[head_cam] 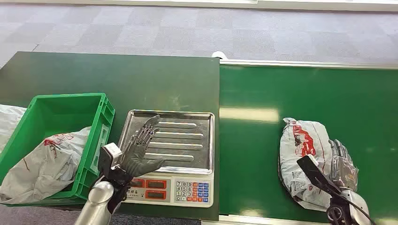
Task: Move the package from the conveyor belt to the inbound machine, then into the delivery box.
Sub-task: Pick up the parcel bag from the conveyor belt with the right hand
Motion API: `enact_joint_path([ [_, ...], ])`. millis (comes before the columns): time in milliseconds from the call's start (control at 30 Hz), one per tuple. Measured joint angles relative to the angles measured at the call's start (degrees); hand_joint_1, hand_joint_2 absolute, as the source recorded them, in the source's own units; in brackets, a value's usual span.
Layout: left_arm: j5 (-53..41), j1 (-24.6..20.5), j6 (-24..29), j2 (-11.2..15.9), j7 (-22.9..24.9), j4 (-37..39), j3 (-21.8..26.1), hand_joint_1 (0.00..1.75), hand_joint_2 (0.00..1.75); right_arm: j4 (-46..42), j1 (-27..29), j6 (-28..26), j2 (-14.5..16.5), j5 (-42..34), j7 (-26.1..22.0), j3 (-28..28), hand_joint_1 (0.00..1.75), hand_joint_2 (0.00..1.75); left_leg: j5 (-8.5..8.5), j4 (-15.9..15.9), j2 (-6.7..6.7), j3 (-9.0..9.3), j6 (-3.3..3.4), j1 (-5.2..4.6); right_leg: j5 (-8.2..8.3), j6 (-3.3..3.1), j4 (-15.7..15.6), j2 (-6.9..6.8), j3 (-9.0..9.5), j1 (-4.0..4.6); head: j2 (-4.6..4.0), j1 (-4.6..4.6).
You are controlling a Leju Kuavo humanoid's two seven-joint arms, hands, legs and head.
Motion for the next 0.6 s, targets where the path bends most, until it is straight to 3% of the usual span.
enact_joint_path([
  [300, -0.44, 1.23, 0.49, 0.14, 0.54, -1.65, 1.07, 0.0, 1.75, 5.99, -3.34, 9.37, -1.3, 2.7, 2.23, 2.57, 0.0, 1.75, 0.0, 0.0, 0.02, -0.03, 0.0, 0.0, -0.01, 0.0, 0.0, 0.01, -0.01, 0.01, 0.0, 0.01],
  [600, -0.76, 2.55, 0.6, 0.14, 0.62, -2.87, 1.76, 0.0, 1.75, 8.16, -4.95, 10.81, -1.93, 2.59, 2.23, 4.61, 0.0, 1.75, 0.0, 0.0, 0.01, -0.02, 0.0, 0.0, 0.0, 0.0, 0.0, 0.01, -0.01, 0.0, 0.0, 0.01],
])
